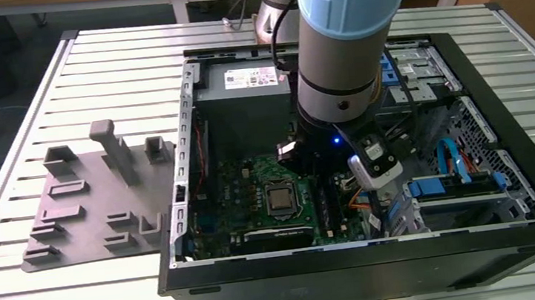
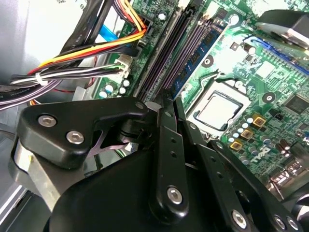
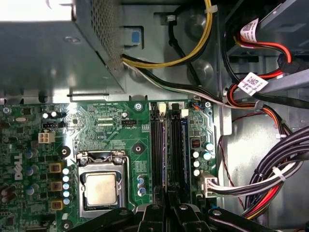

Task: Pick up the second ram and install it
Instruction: 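Insert the second ram into the second slot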

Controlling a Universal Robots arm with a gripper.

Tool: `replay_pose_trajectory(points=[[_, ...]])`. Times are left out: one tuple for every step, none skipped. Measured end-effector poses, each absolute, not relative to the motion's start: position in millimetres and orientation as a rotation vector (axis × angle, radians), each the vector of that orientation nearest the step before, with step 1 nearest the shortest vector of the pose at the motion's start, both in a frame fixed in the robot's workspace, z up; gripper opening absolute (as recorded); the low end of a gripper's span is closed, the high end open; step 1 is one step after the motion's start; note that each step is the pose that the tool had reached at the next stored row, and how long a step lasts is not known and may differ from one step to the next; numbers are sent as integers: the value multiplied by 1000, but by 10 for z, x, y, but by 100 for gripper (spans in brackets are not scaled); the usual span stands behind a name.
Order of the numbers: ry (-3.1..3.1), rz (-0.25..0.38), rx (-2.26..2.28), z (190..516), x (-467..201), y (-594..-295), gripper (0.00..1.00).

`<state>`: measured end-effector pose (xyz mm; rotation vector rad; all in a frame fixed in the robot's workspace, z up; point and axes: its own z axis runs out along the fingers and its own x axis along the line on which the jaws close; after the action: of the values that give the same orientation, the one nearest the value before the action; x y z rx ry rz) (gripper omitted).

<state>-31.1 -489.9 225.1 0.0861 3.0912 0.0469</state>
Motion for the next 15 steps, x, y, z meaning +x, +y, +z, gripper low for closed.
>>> replay_pose_trajectory(points=[[3091,45,86,2247,-309,-4896,11],[3091,42,86,2242,-309,-4892,11],[3091,39,86,2238,-309,-4890,11],[3091,36,86,2234,-309,-4888,11],[3091,33,85,2230,-309,-4885,11],[3091,32,81,2227,-309,-4882,11],[3091,31,75,2225,-309,-4880,11],[3092,31,70,2223,-309,-4879,11],[3092,31,63,2221,-309,-4878,11],[3092,31,54,2219,-309,-4876,11],[3092,31,48,2217,-309,-4874,11],[3092,31,47,2214,-309,-4870,11],[3092,31,47,2212,-310,-4863,11],[3092,31,47,2209,-310,-4852,11],[3092,30,47,2206,-309,-4843,11]])
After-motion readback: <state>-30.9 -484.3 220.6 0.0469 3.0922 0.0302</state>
